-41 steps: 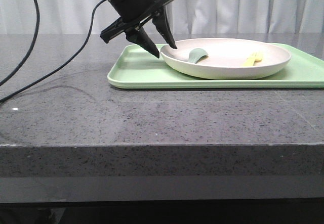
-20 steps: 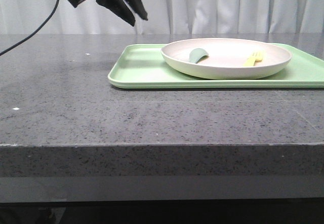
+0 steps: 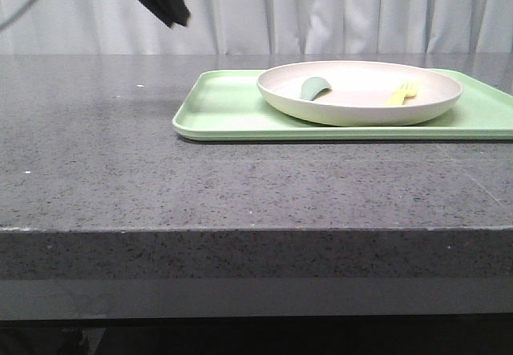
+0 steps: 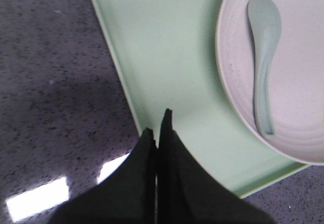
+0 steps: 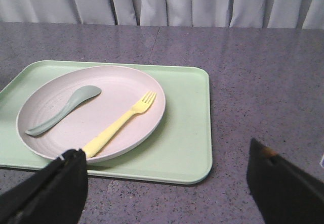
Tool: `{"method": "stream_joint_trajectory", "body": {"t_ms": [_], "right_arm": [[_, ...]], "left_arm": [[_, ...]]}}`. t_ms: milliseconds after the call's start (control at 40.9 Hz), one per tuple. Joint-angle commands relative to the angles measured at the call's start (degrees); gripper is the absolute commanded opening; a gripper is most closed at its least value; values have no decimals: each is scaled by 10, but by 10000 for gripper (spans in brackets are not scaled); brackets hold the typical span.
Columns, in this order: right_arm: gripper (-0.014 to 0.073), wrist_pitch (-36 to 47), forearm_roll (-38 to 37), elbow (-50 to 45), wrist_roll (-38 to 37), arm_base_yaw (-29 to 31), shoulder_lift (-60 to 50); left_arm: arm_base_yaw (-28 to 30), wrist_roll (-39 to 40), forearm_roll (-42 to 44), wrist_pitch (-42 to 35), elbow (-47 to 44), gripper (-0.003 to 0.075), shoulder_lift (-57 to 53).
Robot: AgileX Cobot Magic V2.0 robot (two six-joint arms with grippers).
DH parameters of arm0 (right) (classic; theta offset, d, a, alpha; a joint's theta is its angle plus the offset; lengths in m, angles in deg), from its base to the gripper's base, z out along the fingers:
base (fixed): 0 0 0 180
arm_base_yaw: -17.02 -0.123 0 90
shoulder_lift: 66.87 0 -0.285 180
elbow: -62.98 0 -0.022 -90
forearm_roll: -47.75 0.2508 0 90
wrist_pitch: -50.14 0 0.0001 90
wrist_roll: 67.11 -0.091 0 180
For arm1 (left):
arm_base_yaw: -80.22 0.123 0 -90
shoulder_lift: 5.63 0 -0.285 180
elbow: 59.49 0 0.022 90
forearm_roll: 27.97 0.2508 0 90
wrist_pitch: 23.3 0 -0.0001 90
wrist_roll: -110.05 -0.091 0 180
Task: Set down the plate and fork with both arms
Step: 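Raise the left gripper away from the plate, then lower the right gripper onto the yellow fork and grasp it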
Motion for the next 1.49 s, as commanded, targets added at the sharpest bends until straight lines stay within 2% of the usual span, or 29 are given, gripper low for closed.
{"method": "stream_joint_trajectory", "body": {"t_ms": [0,196,440,611,758,880,978,1125,1320,1467], "right_arm": [[654,39,-3,21,2,-1,3],[654,39,-3,21,2,-1,3],[654,39,-3,21,2,-1,3],[654,39,-3,21,2,-1,3],[654,39,-3,21,2,-1,3],[654,43,-3,21,2,-1,3],[654,48,4,21,2,-1,4],[654,21,56,48,1,-1,40],[654,-91,65,176,2,-6,188],[654,-158,89,270,2,-32,311]], "left_arm": [[4,-1,13,-62,-35,-18,-90],[28,-1,72,-200,-230,-18,-239],[92,-1,76,-353,-441,-18,-424],[100,-6,88,-465,-600,-18,-571],[99,-6,84,-521,-723,-18,-695],[99,-9,88,-536,-805,-18,-800],[99,-9,88,-536,-849,-18,-887],[99,-9,88,-536,-881,-18,-976],[99,-9,88,-536,-887,-18,-1015],[99,-9,88,-536,-887,-18,-1015]]}}
